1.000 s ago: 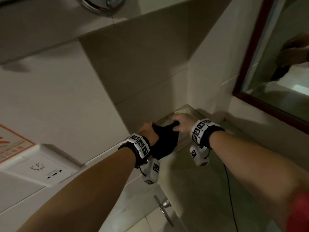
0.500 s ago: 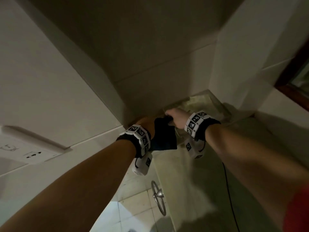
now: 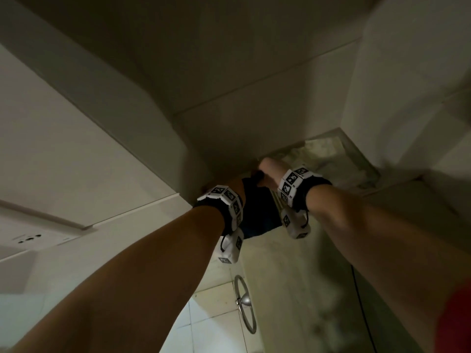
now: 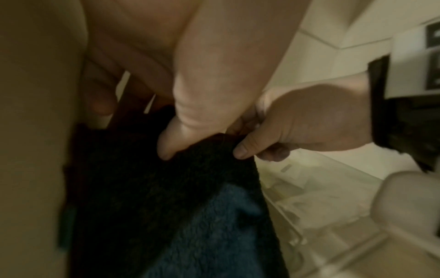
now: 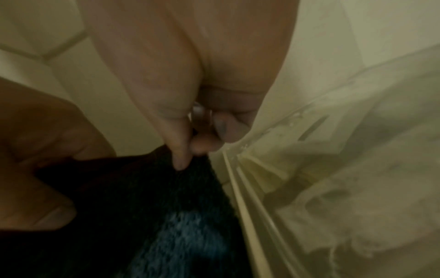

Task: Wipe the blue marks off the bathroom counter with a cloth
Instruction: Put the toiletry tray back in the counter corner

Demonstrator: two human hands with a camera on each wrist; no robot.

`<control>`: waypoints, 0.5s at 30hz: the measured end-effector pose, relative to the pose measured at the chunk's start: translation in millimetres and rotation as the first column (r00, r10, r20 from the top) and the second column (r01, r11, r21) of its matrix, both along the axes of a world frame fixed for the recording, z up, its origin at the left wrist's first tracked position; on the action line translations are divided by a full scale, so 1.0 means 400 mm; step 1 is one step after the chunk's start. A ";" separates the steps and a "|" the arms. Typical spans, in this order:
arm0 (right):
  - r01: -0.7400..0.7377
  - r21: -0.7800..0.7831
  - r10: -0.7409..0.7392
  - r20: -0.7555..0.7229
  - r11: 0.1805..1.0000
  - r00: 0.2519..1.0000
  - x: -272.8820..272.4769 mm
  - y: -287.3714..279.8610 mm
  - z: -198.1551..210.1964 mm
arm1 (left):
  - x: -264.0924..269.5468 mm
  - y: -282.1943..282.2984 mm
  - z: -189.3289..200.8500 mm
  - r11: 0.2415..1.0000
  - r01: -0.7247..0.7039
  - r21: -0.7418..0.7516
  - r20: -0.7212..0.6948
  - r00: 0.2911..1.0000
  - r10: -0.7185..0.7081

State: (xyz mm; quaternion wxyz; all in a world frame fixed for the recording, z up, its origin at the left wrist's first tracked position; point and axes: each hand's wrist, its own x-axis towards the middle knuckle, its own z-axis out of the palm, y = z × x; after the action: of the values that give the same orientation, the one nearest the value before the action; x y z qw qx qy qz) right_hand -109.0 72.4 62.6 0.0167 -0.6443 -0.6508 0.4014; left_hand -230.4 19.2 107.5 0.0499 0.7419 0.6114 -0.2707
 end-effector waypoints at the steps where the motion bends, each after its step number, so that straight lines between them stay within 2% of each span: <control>1: 0.028 0.017 -0.027 -0.019 0.999 0.999 0.000 0.003 -0.013 | 0.001 -0.008 0.008 0.999 0.042 0.014 -0.039 0.998 -0.041; 2: 0.029 -0.021 -0.029 0.013 0.999 0.999 -0.001 0.009 -0.020 | 0.000 -0.016 0.011 0.997 0.076 0.016 -0.098 0.992 -0.074; 5: 0.069 0.027 -0.069 0.019 0.997 0.997 -0.006 0.030 -0.046 | -0.005 -0.019 -0.007 0.997 0.072 0.011 -0.137 0.988 -0.069; 6: 0.049 0.025 -0.050 0.027 0.998 0.998 -0.008 0.035 -0.052 | -0.008 -0.010 -0.023 1.000 0.005 0.023 -0.105 0.994 -0.002; 8: 0.022 0.044 -0.024 0.034 0.999 0.999 -0.001 0.040 -0.069 | -0.014 0.015 -0.039 0.988 -0.146 0.059 0.048 0.988 0.143; 11: 0.001 0.058 -0.006 0.080 0.998 0.997 0.008 0.039 -0.090 | -0.014 0.041 -0.031 0.964 -0.252 0.083 0.193 0.953 0.232; 12: -0.023 0.079 0.015 0.097 0.997 0.995 0.010 0.039 -0.092 | -0.013 0.050 -0.036 0.960 -0.261 0.099 0.200 0.951 0.237; 15: 0.008 0.283 -0.026 0.057 0.959 0.998 0.009 0.032 -0.103 | -0.006 0.062 -0.054 0.965 -0.242 0.101 0.132 0.965 0.228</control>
State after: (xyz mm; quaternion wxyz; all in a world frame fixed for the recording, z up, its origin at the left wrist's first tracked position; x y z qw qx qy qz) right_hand -105.5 85.3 21.5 0.0924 -0.6526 -0.6961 0.2846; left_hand -232.9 44.2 85.9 0.0750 0.6806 0.7057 -0.1821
